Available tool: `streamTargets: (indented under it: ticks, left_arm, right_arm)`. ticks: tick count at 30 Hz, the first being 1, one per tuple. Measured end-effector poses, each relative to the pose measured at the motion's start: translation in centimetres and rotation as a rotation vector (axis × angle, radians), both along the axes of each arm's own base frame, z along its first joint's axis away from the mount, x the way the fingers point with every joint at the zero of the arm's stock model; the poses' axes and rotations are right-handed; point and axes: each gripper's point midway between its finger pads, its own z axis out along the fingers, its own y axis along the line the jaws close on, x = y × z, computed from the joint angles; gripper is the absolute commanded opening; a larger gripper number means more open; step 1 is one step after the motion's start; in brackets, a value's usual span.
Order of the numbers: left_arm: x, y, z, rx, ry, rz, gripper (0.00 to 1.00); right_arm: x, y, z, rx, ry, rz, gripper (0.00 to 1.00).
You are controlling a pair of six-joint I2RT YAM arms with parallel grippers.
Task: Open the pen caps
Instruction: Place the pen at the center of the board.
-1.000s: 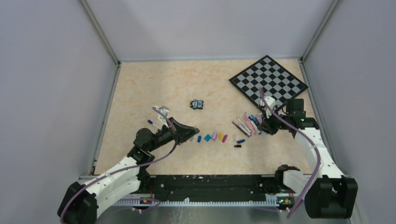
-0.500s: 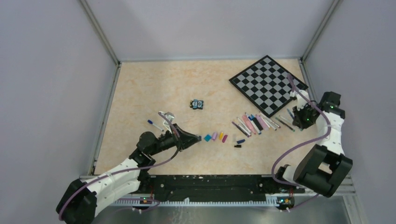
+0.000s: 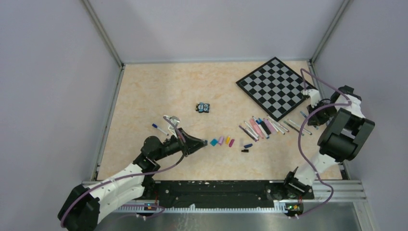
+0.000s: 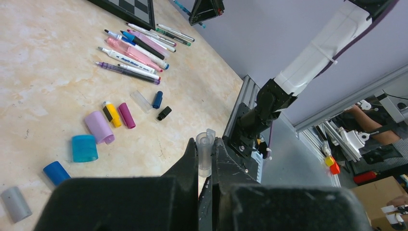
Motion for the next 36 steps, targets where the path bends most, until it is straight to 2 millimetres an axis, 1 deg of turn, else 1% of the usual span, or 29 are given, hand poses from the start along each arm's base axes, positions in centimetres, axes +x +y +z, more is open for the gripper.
streamTargets:
  ticks: [3, 6, 9, 13, 16, 20, 28, 36]
  left_arm:
    - [0.1, 0.0, 0.0, 0.001, 0.001, 0.004, 0.0]
    - [0.1, 0.0, -0.1, 0.002, 0.003, 0.005, 0.0]
    - [0.2, -0.2, -0.6, 0.013, 0.017, 0.004, 0.0]
    - [0.3, -0.2, -1.1, 0.026, 0.029, 0.004, 0.0]
    - [0.4, -0.3, -1.2, 0.03, 0.029, 0.005, 0.0]
    - [0.5, -0.3, -1.5, 0.038, 0.03, 0.004, 0.0]
    - [0.5, -0.3, -1.4, 0.036, 0.024, 0.005, 0.0]
    - [0.4, -0.2, -0.9, 0.023, 0.009, 0.004, 0.0]
  right_arm:
    - [0.9, -0.3, -1.1, 0.021, 0.023, 0.005, 0.06]
    - [1.4, -0.2, -2.1, 0.034, 0.049, 0.013, 0.07]
    - [1.8, 0.2, -3.1, 0.045, 0.079, 0.025, 0.08]
    - [1.8, 0.9, -4.4, 0.059, 0.114, 0.035, 0.14]
    - [1.9, 1.0, -4.4, 0.061, 0.117, 0.033, 0.2]
    - [1.7, 1.2, -4.4, 0.069, 0.124, 0.031, 0.24]
    - [1.6, 1.4, -4.3, 0.078, 0.13, 0.027, 0.26]
    - [1.3, 1.7, -4.1, 0.089, 0.137, 0.027, 0.29]
